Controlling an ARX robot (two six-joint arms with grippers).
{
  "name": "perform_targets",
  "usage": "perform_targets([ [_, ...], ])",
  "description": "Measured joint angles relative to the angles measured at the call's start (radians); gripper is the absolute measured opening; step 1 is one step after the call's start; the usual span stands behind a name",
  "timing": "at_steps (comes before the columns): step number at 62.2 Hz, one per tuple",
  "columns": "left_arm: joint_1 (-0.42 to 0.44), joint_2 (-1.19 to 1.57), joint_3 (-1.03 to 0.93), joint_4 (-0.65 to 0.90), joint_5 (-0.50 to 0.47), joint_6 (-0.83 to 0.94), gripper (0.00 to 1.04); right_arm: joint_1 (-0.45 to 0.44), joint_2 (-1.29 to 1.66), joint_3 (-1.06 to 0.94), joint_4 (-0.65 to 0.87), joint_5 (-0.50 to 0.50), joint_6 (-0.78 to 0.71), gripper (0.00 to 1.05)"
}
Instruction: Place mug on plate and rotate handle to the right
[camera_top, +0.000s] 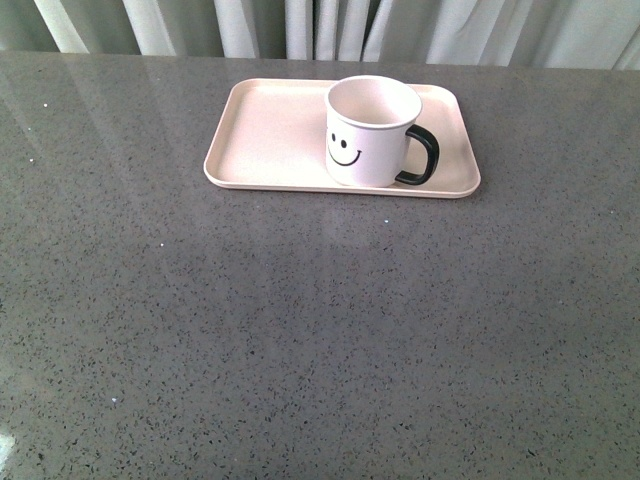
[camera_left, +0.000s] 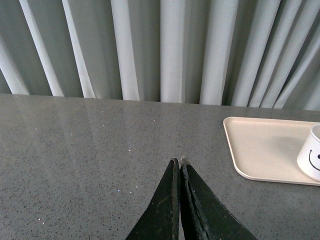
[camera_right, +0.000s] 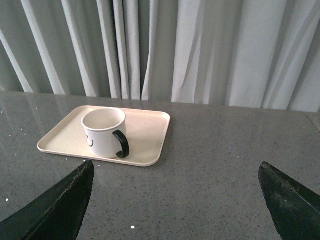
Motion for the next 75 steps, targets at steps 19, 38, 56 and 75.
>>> perform_targets([
  [19,0.000,-0.169,0.000,-0.155,0.000,0.000,0.01,0.000,0.000,0.000,0.000,0.000,0.000,0.96],
  [38,0.000,-0.291,0.000,-0.277,0.000,0.000,0.01,0.000,0.000,0.000,0.000,0.000,0.000,0.96],
  [56,0.000,-0.392,0.000,-0.378,0.000,0.000,0.01,0.000,0.000,0.000,0.000,0.000,0.000,0.96],
  [75,0.001,-0.561,0.000,-0.563,-0.001,0.000,0.01,0.000,0.000,0.000,0.000,0.000,0.000,0.96],
])
